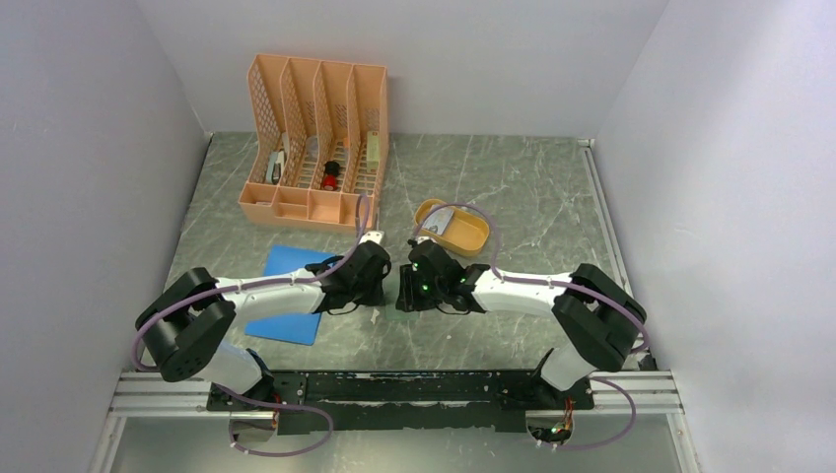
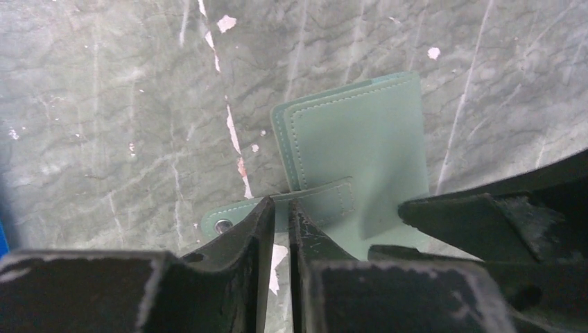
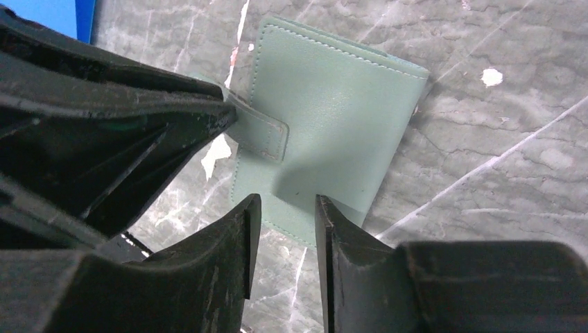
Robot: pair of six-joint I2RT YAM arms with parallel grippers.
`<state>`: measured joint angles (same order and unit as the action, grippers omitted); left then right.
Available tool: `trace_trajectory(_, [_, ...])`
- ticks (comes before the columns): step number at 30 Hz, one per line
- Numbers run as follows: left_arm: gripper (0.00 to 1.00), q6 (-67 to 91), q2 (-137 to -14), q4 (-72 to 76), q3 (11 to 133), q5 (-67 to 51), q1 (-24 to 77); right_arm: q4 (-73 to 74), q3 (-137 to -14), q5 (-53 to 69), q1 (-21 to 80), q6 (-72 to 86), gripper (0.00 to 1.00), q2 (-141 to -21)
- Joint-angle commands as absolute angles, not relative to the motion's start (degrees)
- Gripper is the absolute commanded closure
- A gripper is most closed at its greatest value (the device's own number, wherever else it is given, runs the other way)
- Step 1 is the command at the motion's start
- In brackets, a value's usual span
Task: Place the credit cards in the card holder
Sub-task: Close the card holder at the center of the board.
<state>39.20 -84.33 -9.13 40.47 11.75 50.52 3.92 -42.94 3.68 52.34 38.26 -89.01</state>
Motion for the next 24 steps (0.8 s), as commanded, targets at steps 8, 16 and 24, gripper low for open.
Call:
trace_trajectory(8, [0.90, 40.98, -85.39, -9.06, 36.83, 16.08, 50.80, 6.45, -40.71, 5.71, 50.49, 41.90, 0.43, -78.34])
trace_trajectory(16, [0.95, 41.65, -86.20, -8.26, 35.39, 16.32, 50.80, -1.47, -31.78, 13.68, 42.72, 45.74, 0.38, -76.37])
trace_trajectory(24, [0.95, 43.13, -87.82, -9.55, 35.01, 17.18, 50.75, -12.55, -26.08, 22.40, 37.51, 50.97, 0.37, -80.60])
